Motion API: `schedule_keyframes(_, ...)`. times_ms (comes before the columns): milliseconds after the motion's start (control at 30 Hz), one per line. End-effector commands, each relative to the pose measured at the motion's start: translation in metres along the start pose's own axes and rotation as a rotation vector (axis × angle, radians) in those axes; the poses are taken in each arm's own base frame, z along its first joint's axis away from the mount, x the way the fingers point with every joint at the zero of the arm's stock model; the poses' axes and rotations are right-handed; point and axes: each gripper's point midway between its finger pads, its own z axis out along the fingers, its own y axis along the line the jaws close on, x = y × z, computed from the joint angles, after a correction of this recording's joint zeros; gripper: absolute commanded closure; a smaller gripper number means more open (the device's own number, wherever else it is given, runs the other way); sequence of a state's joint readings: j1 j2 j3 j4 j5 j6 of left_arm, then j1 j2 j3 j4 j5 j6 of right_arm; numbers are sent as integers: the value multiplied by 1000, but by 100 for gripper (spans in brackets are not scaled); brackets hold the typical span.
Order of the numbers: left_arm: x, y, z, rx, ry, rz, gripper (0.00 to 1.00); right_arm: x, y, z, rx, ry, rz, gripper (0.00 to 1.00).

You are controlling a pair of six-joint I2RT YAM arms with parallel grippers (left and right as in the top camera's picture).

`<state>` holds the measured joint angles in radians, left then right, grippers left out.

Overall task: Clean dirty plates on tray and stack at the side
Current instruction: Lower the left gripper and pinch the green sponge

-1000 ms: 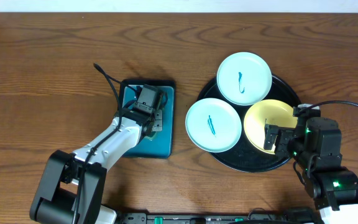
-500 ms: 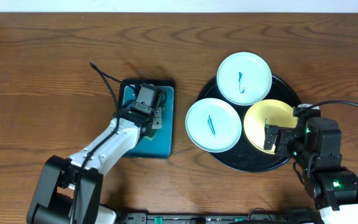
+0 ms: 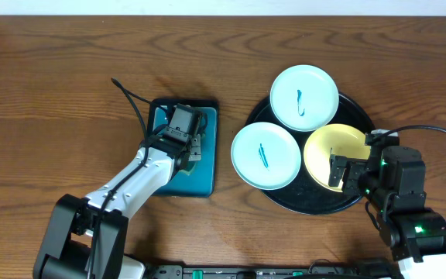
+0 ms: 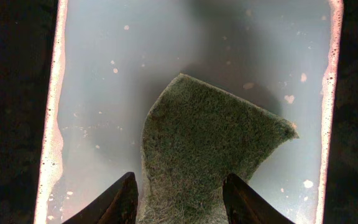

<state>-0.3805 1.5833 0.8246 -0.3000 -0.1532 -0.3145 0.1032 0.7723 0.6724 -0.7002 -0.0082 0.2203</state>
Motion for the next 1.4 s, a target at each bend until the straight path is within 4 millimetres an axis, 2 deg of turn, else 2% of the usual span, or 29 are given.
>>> schedule_keyframes(0, 13, 1, 8, 6, 43, -3, 54, -7, 1, -4, -4, -15, 15, 1)
schedule_keyframes(267, 26, 0, 25, -3, 97, 6, 56, -7, 1, -4, -4, -15, 15, 1)
schedule_keyframes(433, 40, 2, 40, -23, 149, 11, 73, -7, 1, -4, -4, -15, 15, 1)
schedule_keyframes(600, 53, 4, 53, -44, 195, -10, 81, -7, 1, -4, -3, -15, 15, 1)
schedule_keyframes(733, 54, 4, 55, -45, 196, -11, 92, -7, 1, -4, -3, -15, 15, 1)
schedule_keyframes(1033, 54, 3, 55, -40, 196, -11, 92, -6, 1, -4, -3, -14, 15, 1)
schedule_keyframes(1200, 53, -9, 51, 38, 204, 57, 92, -6, 1, -4, -4, -14, 14, 1)
schedule_keyframes(1367, 52, -10, 49, 47, 200, 64, 93, -7, 1, -4, -5, -18, 15, 1)
